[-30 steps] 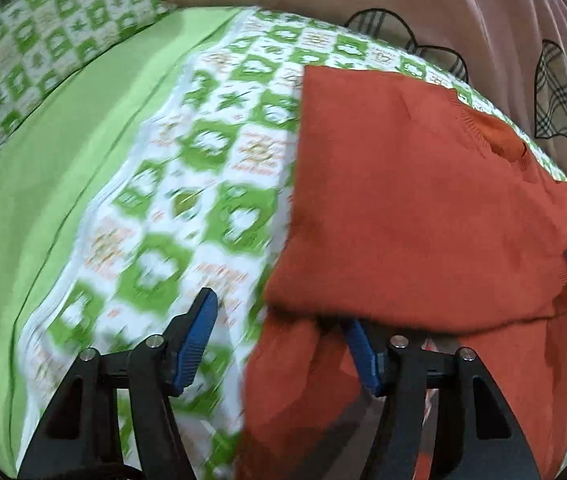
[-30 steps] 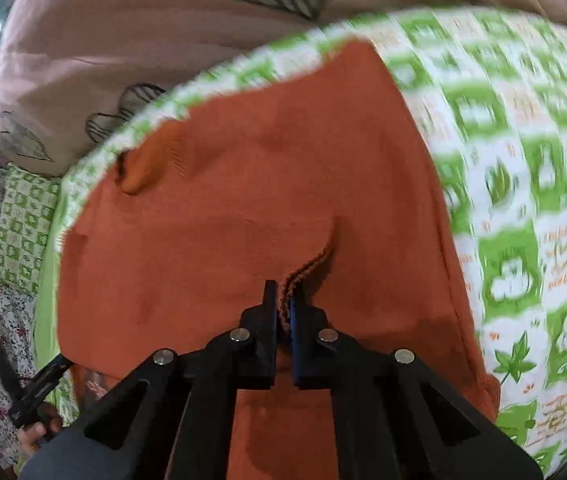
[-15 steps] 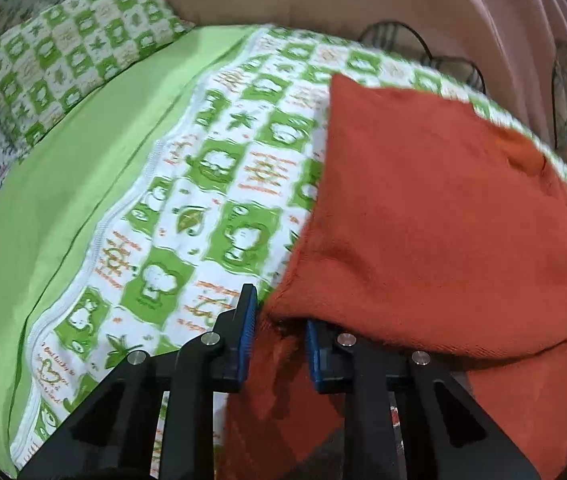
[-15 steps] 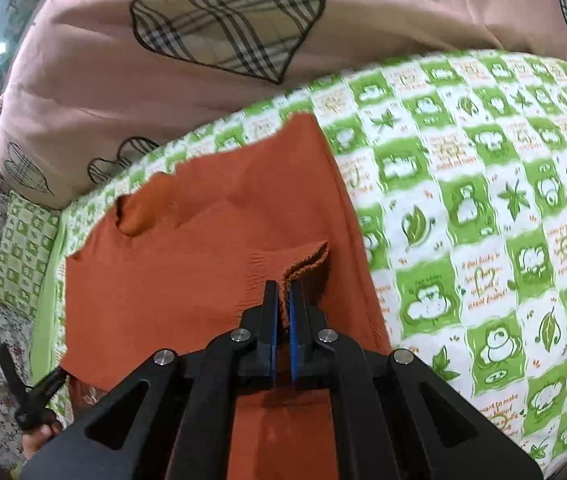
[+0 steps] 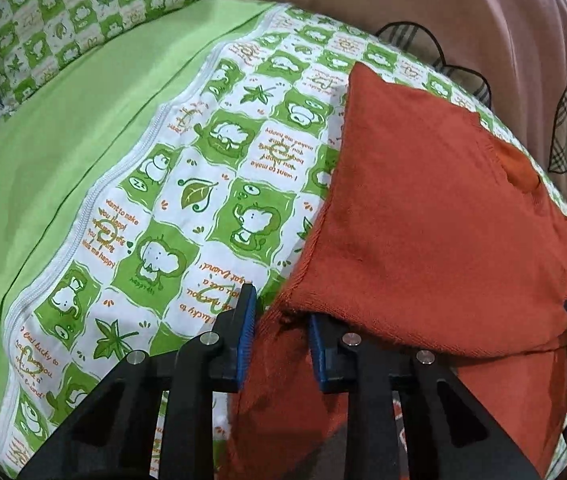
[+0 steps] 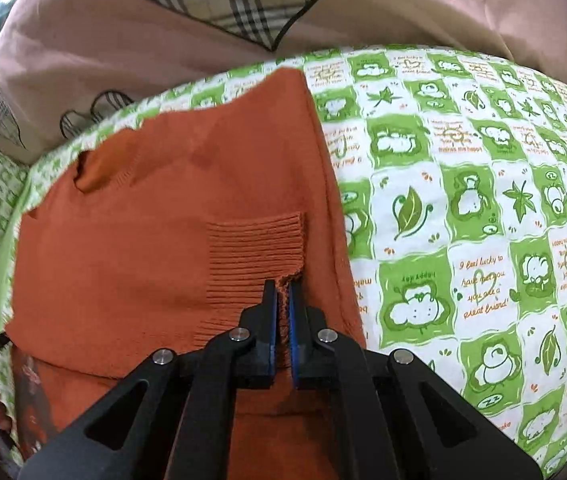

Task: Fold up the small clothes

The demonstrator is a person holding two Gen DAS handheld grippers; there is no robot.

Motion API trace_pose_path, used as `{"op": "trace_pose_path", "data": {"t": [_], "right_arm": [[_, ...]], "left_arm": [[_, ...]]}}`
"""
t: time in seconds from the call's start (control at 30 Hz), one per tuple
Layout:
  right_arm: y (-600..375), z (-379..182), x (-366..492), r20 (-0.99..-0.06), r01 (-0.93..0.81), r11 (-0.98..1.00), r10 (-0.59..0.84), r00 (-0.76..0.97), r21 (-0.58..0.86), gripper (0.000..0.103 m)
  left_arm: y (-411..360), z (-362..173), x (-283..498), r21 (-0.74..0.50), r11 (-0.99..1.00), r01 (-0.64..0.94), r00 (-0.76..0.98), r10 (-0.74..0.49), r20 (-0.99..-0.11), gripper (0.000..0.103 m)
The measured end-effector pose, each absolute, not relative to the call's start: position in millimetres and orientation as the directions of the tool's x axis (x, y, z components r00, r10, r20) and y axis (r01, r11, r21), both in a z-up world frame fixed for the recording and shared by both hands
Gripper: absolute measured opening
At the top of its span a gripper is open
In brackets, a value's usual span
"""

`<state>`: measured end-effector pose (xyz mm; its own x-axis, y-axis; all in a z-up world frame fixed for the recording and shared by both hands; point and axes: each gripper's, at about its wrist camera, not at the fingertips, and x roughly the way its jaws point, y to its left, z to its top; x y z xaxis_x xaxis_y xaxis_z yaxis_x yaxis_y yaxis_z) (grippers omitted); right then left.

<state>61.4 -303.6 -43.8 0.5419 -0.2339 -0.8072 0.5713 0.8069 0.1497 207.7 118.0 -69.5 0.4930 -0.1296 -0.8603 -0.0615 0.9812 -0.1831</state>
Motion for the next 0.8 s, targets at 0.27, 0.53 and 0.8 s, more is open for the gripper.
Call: {"op": "trace_pose_path", "data": {"t": [0.27,0.53,0.8], "right_arm": [[-299.1,-8.0,38.1,-0.778,0.666,0.73,-0.326,0.537,0.154,0.01],[-261.5,-33.8,82.2,-0.816,0.541,0.812,-0.15,0.558,0.221,0.01],[-273.2,-32.6,52.4,-0.831,0.683,0.711,-0.271,0.485,0.167,0.011]], "left_arm": [[123.9,-22.2,193.0,-0.331,0.93,0.159,0.497,-0.365,-0.787,0.033],[76.2,-41.1,263.9,-0.289,0.924,0.251,0.455,-0.376,-0.807,0.03],[82.6,-52.9,280.5,-0.23,0.935,0.268,0.421,-0.329,-0.845,0.026]]}}
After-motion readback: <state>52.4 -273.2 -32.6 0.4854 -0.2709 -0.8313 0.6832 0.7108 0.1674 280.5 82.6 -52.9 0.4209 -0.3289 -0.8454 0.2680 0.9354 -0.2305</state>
